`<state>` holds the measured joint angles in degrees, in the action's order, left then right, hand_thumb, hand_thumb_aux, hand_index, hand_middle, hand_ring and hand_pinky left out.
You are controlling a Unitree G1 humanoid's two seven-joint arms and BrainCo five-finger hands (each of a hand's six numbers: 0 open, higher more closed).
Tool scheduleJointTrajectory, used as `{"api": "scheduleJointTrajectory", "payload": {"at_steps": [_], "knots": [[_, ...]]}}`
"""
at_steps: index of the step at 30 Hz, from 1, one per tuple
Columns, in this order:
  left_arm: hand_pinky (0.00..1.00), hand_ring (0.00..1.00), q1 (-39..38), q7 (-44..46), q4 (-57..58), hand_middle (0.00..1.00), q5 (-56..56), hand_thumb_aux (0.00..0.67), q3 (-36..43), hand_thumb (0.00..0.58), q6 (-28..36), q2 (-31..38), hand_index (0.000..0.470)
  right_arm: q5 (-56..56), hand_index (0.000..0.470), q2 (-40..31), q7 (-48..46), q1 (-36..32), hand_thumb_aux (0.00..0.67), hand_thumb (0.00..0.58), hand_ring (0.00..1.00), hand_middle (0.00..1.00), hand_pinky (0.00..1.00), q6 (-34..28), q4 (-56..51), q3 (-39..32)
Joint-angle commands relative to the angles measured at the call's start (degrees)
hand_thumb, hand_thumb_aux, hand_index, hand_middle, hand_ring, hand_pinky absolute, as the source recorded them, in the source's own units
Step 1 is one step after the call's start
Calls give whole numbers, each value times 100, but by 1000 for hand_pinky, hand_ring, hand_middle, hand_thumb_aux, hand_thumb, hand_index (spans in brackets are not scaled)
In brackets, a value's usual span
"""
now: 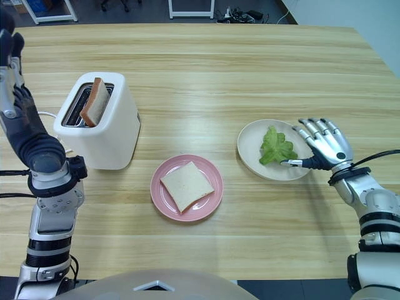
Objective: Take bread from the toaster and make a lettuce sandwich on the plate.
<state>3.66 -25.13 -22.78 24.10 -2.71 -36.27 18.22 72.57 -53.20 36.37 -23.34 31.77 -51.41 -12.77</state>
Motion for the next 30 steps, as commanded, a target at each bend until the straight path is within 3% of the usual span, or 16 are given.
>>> {"api": "scheduleJointTrajectory", "payload": {"at_steps": [1, 12, 13, 14, 15, 24, 25, 30], "knots": [[0, 0, -127, 234, -25, 0, 20, 0, -95, 0, -42, -133, 0, 81, 0, -151, 302, -347, 0, 0, 0, 0, 0, 43, -414, -634], [0, 0, -243, 680, 137, 0, 79, 0, -162, 0, -241, -291, 0, 12, 0, 139, 651, -997, 0, 0, 0, 0, 0, -427, -1369, -1884], [0, 0, -251, 708, 142, 0, 68, 0, -180, 0, -255, -298, 0, -22, 87, 184, 633, -1029, 123, 194, 0, 0, 0, -422, -1459, -1955], [0, 0, -257, 733, 144, 0, 62, 0, -194, 0, -266, -307, 0, -56, 278, 222, 612, -1057, 397, 484, 0, 0, 0, -409, -1540, -2019], [0, 0, -264, 757, 143, 0, 58, 0, -205, 0, -278, -319, 0, -106, 470, 256, 597, -1078, 670, 580, 0, 0, 0, -387, -1617, -2071], [0, 0, -320, 942, 144, 0, 41, 0, -279, 0, -360, -437, 0, -520, 470, 315, 753, -1096, 670, 580, 0, 0, 0, -131, -1819, -2377], [0, 0, -317, 957, 150, 0, 45, 0, -279, 0, -361, -449, 0, -579, 470, 327, 815, -1085, 670, 580, 1000, 1000, 1000, -83, -1821, -2384], [0, 0, -308, 1020, 167, 0, 52, 0, -298, 0, -358, -499, 0, -723, 470, 365, 1121, -1072, 670, 580, 1000, 1000, 1000, 24, -1824, -2477]]}}
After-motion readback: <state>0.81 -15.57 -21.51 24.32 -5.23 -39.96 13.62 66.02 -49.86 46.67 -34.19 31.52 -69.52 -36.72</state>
